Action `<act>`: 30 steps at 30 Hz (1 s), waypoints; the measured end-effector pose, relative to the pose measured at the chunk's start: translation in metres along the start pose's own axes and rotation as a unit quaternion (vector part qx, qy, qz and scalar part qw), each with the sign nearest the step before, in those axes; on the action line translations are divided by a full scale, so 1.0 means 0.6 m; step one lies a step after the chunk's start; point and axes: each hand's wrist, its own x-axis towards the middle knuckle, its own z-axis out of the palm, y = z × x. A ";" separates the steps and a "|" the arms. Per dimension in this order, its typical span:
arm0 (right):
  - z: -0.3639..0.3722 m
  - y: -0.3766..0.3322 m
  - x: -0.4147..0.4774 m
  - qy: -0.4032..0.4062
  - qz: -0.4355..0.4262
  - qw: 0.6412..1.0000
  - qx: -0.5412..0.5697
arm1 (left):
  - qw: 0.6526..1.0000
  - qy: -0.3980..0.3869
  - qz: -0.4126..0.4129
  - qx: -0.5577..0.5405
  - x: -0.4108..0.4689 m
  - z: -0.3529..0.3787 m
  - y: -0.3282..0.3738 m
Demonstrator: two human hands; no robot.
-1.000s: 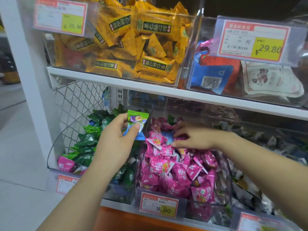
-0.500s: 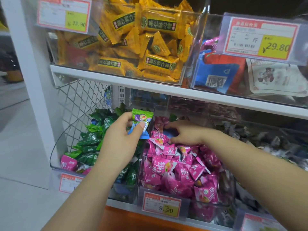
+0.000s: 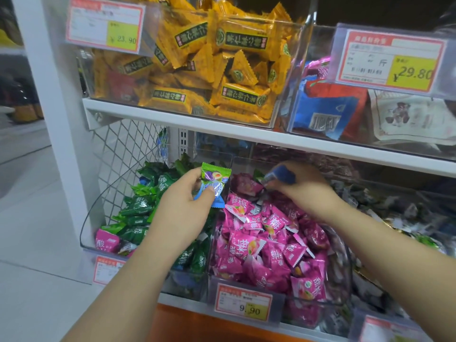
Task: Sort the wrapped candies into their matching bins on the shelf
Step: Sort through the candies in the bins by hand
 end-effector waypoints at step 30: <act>-0.239 0.173 -0.350 0.120 0.114 0.966 0.197 | 0.944 -0.269 0.191 0.011 -0.088 0.293 0.188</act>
